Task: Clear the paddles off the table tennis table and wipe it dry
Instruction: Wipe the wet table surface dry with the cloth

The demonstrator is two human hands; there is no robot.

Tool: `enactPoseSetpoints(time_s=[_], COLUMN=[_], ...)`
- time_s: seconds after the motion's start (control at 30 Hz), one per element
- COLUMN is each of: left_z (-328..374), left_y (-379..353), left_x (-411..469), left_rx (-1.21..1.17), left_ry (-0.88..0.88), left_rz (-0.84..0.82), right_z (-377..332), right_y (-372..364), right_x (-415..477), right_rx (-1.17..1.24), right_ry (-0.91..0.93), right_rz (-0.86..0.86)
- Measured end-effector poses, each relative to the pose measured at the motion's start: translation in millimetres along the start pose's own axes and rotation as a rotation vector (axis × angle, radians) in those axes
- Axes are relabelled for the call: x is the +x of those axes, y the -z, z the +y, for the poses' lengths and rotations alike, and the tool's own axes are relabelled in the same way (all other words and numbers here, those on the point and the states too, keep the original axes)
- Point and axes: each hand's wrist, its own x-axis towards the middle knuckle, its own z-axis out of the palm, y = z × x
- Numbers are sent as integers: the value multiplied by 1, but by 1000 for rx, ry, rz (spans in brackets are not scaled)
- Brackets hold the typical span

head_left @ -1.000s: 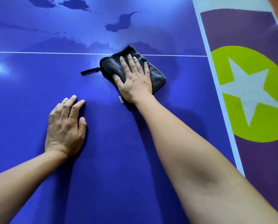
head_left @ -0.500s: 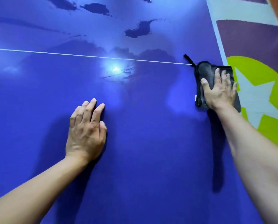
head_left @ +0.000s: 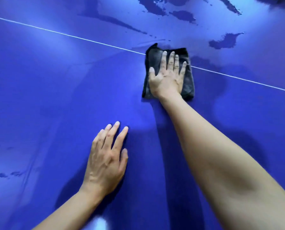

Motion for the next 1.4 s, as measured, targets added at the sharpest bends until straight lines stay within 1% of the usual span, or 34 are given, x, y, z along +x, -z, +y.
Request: enactPoseSetpoints(time_s=[0.07, 0.13, 0.2, 0.23, 0.3, 0.37, 0.43, 0.57, 0.67, 0.73, 0.8, 0.87, 0.93, 1.0, 1.13, 1.27, 1.33, 1.4], left_z=[-14, -20, -22, -21, -19, -12, -8, -8, -9, -9, -10, -12, -13, -12, -12, -15, -15, -16], left_y=[4, 7, 10, 9, 4, -1, -3, -3, -3, -4, -5, -5, -6, -6, -7, -9, -9, -9], left_x=[-25, -44, -56, -59, -64, -65, -66, -67, -67, -67, -66, -66, -66, -66, -66, -67, -67, -66], left_rx=[2, -3, -10, -2, 34, 47, 50, 39, 23, 20, 23, 29, 27, 32, 50, 89, 85, 68], left_ry=[-1, -26, -33, -34, -8, 28, 44, 66, 87, 97, 102, 111, 108, 97, 78, 50, 46, 41], left_rz=[2, 10, 14, 10, -11, -15, -17, -8, -1, -1, 6, 12, 25, 36, 52, 49, 28, 18], right_z=[-55, -92, -100, -92, -60, -8, 65, 219, 308, 340, 342, 318, 275, 217, 73, -60, -106, -124], right_y=[-4, -1, 1, 4, 9, 16, 26, 48, 61, 65, 65, 62, 56, 45, 14, -4, -5, -6], right_x=[-2, -9, -18, -23, -34, -42, -54, -96, -134, -147, -147, -146, -149, -156, -160, -143, -137, -137], right_rx=[31, 53, 57, 62, 77, 90, 111, 72, 64, 59, 56, 72, 79, 78, 47, 77, 50, 38], right_ry=[82, 146, 171, 174, 145, 41, -91, -330, -503, -583, -616, -623, -545, -414, -122, 225, 395, 471], right_rz=[-47, -99, -118, -133, -142, -115, -78, 7, 43, 54, 75, 94, 89, 70, 42, -20, -99, -155])
